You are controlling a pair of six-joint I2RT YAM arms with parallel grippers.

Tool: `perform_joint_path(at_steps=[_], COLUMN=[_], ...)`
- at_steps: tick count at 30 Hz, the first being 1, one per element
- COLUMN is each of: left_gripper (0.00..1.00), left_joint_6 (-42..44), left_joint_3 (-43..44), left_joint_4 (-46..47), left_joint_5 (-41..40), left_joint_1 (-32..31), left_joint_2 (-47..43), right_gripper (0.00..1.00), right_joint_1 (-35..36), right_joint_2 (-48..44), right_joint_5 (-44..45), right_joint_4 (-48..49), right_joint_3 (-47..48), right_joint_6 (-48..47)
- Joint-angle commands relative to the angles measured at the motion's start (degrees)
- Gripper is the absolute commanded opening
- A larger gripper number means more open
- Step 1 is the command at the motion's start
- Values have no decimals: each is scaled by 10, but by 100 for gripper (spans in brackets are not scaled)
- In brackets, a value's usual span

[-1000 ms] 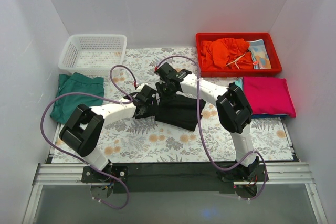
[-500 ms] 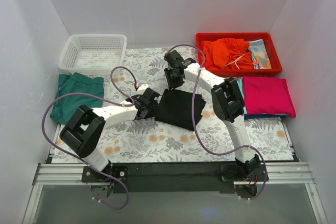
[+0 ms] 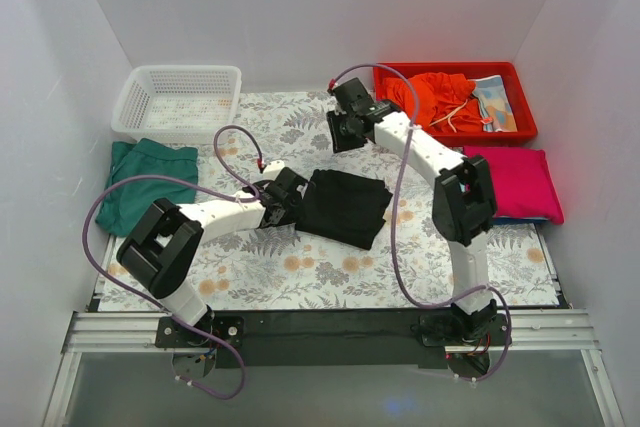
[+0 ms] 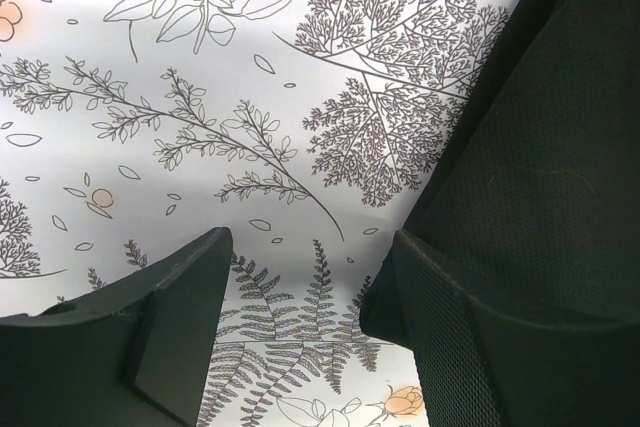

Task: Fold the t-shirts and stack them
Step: Smooth out wrinkles on the folded tshirt

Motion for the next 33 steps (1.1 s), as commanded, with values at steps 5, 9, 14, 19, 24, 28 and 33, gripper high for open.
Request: perform_joint_path(at_steps=[5, 9, 14, 19, 24, 28, 33], left_gripper=[67, 68, 69, 69, 69, 69, 69], left_joint_6=[-6, 17, 38, 68, 94, 101, 99], left_joint_3=[36, 113, 175, 178, 184, 179, 162], left_joint_4=[-106, -119, -122, -71, -64, -56, -46], left_joint_5=[-24, -28, 28, 174, 242, 277, 312], left_joint_1=[2, 8, 38, 110, 148, 174, 210], left_joint_2=[-11, -22, -12, -15, -8, -11, -21], right_gripper=[54, 78, 86, 86, 88, 90, 90], right_joint_1=[-3, -4, -18, -47, -64, -75, -79], right_joint_2=[-220, -311, -396, -439, -447, -436, -393], right_joint_5=[0, 1, -3, -43, -152, -187, -201], right_joint_4=[4, 37, 81, 151, 286, 348, 415], right_joint_3=[-245, -363, -497, -598, -693, -734, -749], right_joint_6=[36, 72, 128, 168, 201, 229, 255])
